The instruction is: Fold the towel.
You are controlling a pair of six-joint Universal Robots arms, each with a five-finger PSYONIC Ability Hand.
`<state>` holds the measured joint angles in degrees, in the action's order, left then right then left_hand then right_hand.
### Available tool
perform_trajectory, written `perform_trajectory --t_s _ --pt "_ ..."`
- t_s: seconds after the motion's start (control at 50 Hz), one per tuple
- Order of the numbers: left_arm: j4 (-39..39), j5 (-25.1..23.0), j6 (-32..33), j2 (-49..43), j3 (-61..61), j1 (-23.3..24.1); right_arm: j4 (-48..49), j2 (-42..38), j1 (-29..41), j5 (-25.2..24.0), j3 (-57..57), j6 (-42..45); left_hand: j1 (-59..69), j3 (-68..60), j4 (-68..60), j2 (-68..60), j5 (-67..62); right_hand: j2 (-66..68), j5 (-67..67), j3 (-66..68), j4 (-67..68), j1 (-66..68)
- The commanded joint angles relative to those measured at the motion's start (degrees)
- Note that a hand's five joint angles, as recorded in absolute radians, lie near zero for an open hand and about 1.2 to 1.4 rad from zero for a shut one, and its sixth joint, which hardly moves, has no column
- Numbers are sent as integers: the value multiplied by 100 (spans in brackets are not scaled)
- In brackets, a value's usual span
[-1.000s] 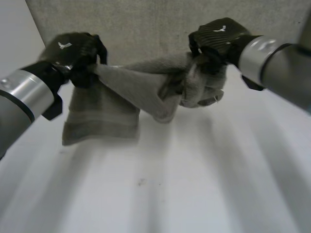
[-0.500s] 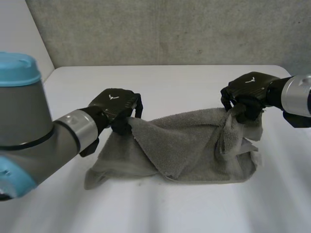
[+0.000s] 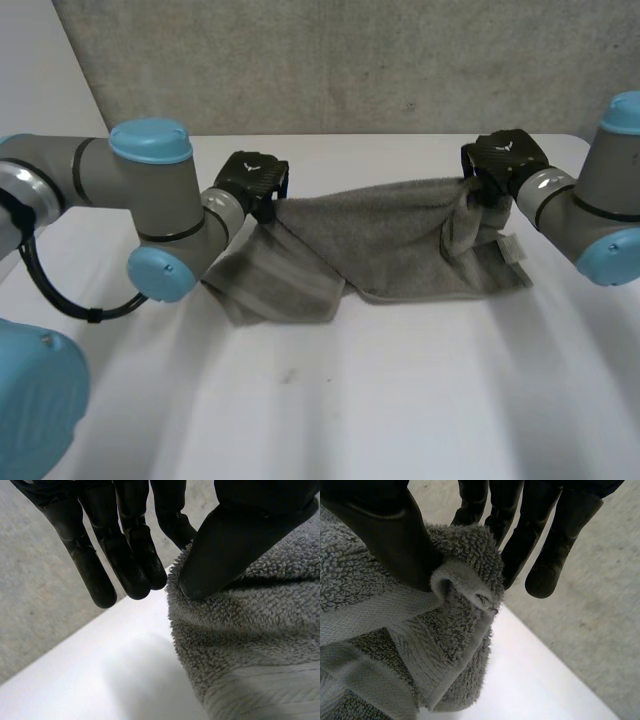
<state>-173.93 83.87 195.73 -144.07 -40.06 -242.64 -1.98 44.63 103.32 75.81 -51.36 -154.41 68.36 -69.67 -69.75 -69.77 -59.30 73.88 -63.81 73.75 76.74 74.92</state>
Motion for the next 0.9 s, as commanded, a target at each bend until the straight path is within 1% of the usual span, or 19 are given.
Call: perform_trajectory --t_s 0.02,0.04,0.06,0.08,0.1,0.12,0.2,0.3,0.36,0.44,0.5,0.58,0.62,0.66,0.68,0.72,0.74,0.78,0.9 --pt "-89 86 737 -762 999 6 295 -472 163 276 354 -19 1164 -1033 -1025 -1023 -1070 612 -619 625 326 508" --pt "-89 86 738 -763 1000 6 294 -473 163 276 355 -19 1164 -1033 -1025 -1023 -1070 612 -619 625 326 508" --pt "-89 86 817 -824 1044 6 233 -586 171 311 442 7 1164 -1033 -1025 -1023 -1070 -2063 2056 -2050 -2349 -2167" --pt "-80 95 861 -851 1044 15 233 -587 171 311 443 7 -2681 2812 2819 2821 2775 -2090 2082 -2077 -2376 -2193" --pt "-80 95 861 -851 1044 15 154 -657 197 338 486 25 -2720 2850 2858 2860 2813 -5504 5497 -5491 -5790 -5608" --pt "-71 103 879 -851 1035 24 49 -684 215 338 539 25 -5836 5967 5975 5977 5930 -6388 6381 -6375 -6674 -6492" --pt "-36 104 870 -789 991 50 -57 -640 215 338 566 -1 -5836 5967 5975 5977 5930 -6388 6381 -6375 -6674 -6492" --pt "61 104 774 -359 842 208 -110 -297 83 303 443 -45 -5836 5967 5975 5977 5930 -6388 6381 -6375 -6674 -6492" --pt "184 112 563 19 508 296 -119 19 -31 276 223 -45 -5832 5963 5970 5972 5925 -6388 6381 -6375 -6674 -6492" --pt "272 112 -7 729 -333 437 -101 510 -153 162 -337 -45 -5463 5594 5601 5603 5556 -6388 6381 -6375 -6674 -6492" --pt "237 112 -411 1064 -965 586 -92 783 -241 13 -733 -37 -4894 5025 5032 5034 4988 -6388 6381 -6375 -6674 -6492" --pt "210 139 -703 1215 -1417 780 -84 960 -312 -216 -1069 -1 -4469 4600 4608 4609 4563 -6388 6381 -6375 -6674 -6492" --pt "184 235 -800 1206 -1549 876 -92 1039 -347 -295 -1209 7 -4352 4482 4490 4492 4445 -6388 6381 -6375 -6674 -6492" --pt "131 576 -948 1145 -1697 1086 -92 1179 -382 -374 -1516 7 -4268 4399 4406 4408 4361 -6388 6381 -6375 -6674 -6492" --pt "131 578 -949 1144 -1698 1087 -92 1179 -382 -374 -1517 7 -4267 4398 4406 4408 4361 -6388 6381 -6375 -6674 -6492" --pt "87 981 -1019 943 -1707 1245 -58 1310 -409 -374 -1806 25 -4267 4398 4406 4408 4361 -6388 6381 -6375 -6674 -6492" --pt "87 982 -1019 942 -1707 1246 -57 1311 -409 -374 -1807 25 -4267 4398 4406 4408 4361 -6388 6381 -6375 -6674 -6492" --pt "78 1306 -1046 750 -1663 1351 -22 1407 -426 -383 -2026 42 -4267 4398 4406 4408 4361 -6388 6381 -6375 -6674 -6492" --pt "-1 1457 -1099 459 -1584 1386 -22 1452 -523 -506 -2326 43 -4066 4197 4204 4206 4159 -6388 6381 -6375 -6674 -6492"
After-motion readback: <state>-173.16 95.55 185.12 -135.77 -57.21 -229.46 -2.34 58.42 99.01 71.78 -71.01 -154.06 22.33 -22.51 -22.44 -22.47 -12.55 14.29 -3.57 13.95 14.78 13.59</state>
